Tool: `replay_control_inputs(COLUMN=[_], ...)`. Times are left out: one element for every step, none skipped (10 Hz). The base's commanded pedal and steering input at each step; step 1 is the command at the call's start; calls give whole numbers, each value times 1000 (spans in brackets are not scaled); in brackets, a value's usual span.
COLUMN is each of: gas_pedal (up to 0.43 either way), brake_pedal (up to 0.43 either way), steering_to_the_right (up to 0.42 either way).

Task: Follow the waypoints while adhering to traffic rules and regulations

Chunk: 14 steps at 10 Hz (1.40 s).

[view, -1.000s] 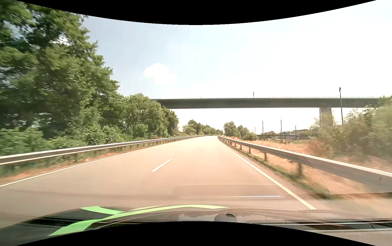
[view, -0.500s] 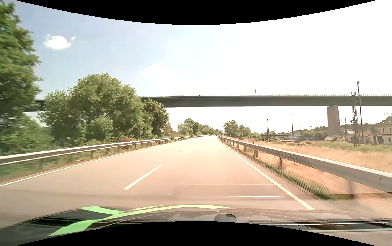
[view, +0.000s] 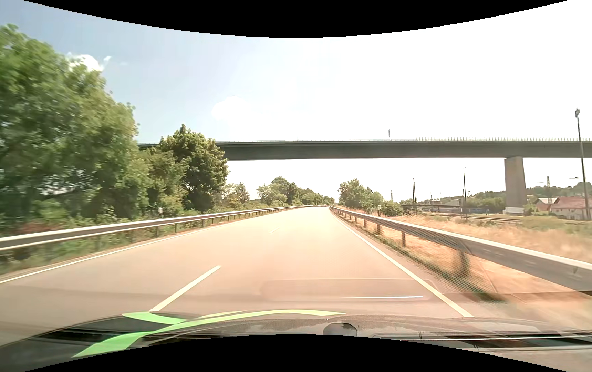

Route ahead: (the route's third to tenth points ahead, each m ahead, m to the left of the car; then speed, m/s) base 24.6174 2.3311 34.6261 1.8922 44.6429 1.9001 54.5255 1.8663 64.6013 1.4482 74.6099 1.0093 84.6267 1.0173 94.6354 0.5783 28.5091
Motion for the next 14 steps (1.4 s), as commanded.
replay_control_inputs(gas_pedal=[197, 197, 197, 189, 157, 150, 150, 150, 157, 177, 197, 197, 197, 220], brake_pedal=[0, 0, 0, 0, 0, 0, 0, 0, 0, 0, 0, 0, 0, 0], steering_to_the_right=[1, 1, 1, 1, 1, 1, 0, 1, 1, 1, 0, 1, 1, 1])
